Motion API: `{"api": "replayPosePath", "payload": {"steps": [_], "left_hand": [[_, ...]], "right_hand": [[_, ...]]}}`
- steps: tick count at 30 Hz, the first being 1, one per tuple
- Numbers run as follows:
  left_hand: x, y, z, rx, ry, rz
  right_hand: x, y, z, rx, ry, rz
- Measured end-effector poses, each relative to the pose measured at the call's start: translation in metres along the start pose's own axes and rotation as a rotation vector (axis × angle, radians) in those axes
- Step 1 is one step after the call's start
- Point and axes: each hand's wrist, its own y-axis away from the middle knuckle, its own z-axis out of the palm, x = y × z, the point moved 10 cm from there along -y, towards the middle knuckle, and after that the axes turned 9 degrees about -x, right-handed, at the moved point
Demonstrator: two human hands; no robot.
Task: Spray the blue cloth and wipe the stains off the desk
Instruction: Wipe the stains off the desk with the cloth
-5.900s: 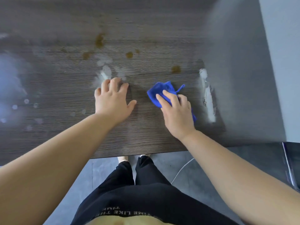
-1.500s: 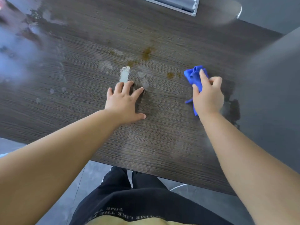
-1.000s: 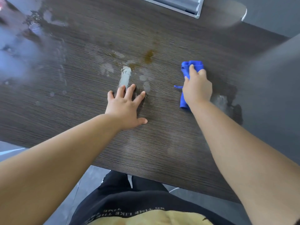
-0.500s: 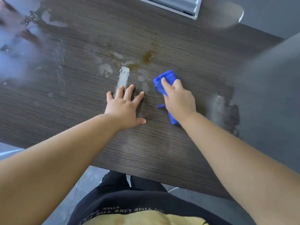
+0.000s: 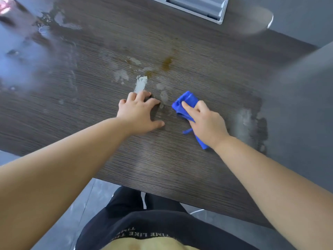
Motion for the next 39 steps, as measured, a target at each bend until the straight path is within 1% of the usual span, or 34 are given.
{"api": "replayPosePath", "payload": {"steps": [1,2,5,6,7,8,9,11,12,13,14,15,17,18,19,20,21,24,25,26,27,28,30,32,33,34,35,37,38,39], "left_hand": [[-0.005,0.0,-0.006,0.008,0.063,-0.002],[-0.01,-0.001,-0.011,0.014,0.102,-0.006],[-0.034,-0.002,-0.028,0.054,0.115,-0.051],[-0.044,-0.004,-0.033,0.064,0.115,-0.081],[-0.054,-0.005,-0.038,0.077,0.114,-0.11],[-0.064,-0.006,-0.043,0.088,0.106,-0.136],[-0.074,-0.007,-0.047,0.098,0.095,-0.16],[-0.091,-0.01,-0.055,0.09,0.06,-0.197],[-0.097,-0.012,-0.057,0.076,0.04,-0.211],[-0.103,-0.014,-0.059,0.062,0.017,-0.214],[-0.109,-0.017,-0.059,0.047,-0.008,-0.217],[-0.114,-0.019,-0.058,0.029,-0.035,-0.22],[-0.122,-0.022,-0.054,-0.017,-0.066,-0.229],[-0.125,-0.024,-0.052,-0.041,-0.071,-0.235],[-0.125,-0.026,-0.051,-0.054,-0.083,-0.239],[-0.125,-0.027,-0.051,-0.063,-0.097,-0.24],[-0.123,-0.028,-0.053,-0.067,-0.11,-0.239],[-0.118,-0.031,-0.057,-0.081,-0.126,-0.245],[-0.117,-0.032,-0.057,-0.091,-0.132,-0.246],[-0.116,-0.033,-0.056,-0.102,-0.135,-0.247],[-0.116,-0.033,-0.055,-0.111,-0.132,-0.25],[-0.116,-0.034,-0.055,-0.116,-0.13,-0.251],[-0.116,-0.034,-0.054,-0.125,-0.121,-0.25],[-0.116,-0.035,-0.054,-0.127,-0.114,-0.245],[-0.116,-0.035,-0.054,-0.128,-0.109,-0.243],[-0.116,-0.035,-0.053,-0.13,-0.102,-0.241],[-0.116,-0.035,-0.053,-0.131,-0.101,-0.236],[-0.116,-0.035,-0.053,-0.133,-0.108,-0.225],[-0.116,-0.035,-0.053,-0.132,-0.11,-0.219],[-0.116,-0.036,-0.053,-0.132,-0.107,-0.213]], "right_hand": [[0.013,0.007,-0.006,0.051,-0.007,-0.016],[0.033,0.007,-0.011,0.083,0.002,0.042],[0.078,-0.014,-0.022,0.088,-0.059,0.447],[0.079,-0.021,-0.024,0.108,-0.102,0.54],[0.069,-0.028,-0.026,0.124,-0.127,0.583],[0.051,-0.033,-0.026,0.125,-0.131,0.56],[0.029,-0.036,-0.022,0.099,-0.1,0.484],[-0.006,-0.029,-0.003,-0.021,-0.022,0.295],[-0.009,-0.021,0.003,-0.062,-0.013,0.234],[0.0,-0.015,0.002,-0.068,-0.016,0.218],[0.016,-0.014,-0.005,-0.042,-0.016,0.255],[0.036,-0.015,-0.014,0.005,-0.012,0.338],[0.071,-0.024,-0.03,0.087,-0.072,0.558],[0.079,-0.033,-0.032,0.111,-0.114,0.654],[0.078,-0.043,-0.033,0.128,-0.142,0.711],[0.067,-0.052,-0.033,0.136,-0.149,0.725],[0.05,-0.061,-0.033,0.132,-0.138,0.689],[0.001,-0.068,-0.017,0.016,-0.054,0.436],[-0.002,-0.062,-0.013,-0.003,-0.05,0.38],[0.004,-0.056,-0.014,0.009,-0.055,0.364],[0.015,-0.054,-0.02,0.039,-0.053,0.388],[0.03,-0.055,-0.029,0.075,-0.057,0.455],[0.056,-0.066,-0.045,0.133,-0.113,0.636],[0.064,-0.088,-0.053,0.163,-0.167,0.766],[0.058,-0.098,-0.055,0.173,-0.178,0.781],[0.046,-0.106,-0.054,0.172,-0.185,0.754],[0.031,-0.111,-0.051,0.159,-0.182,0.684],[0.004,-0.106,-0.037,0.098,-0.13,0.49],[0.0,-0.098,-0.031,0.085,-0.106,0.425],[0.006,-0.09,-0.032,0.103,-0.086,0.408]]}}
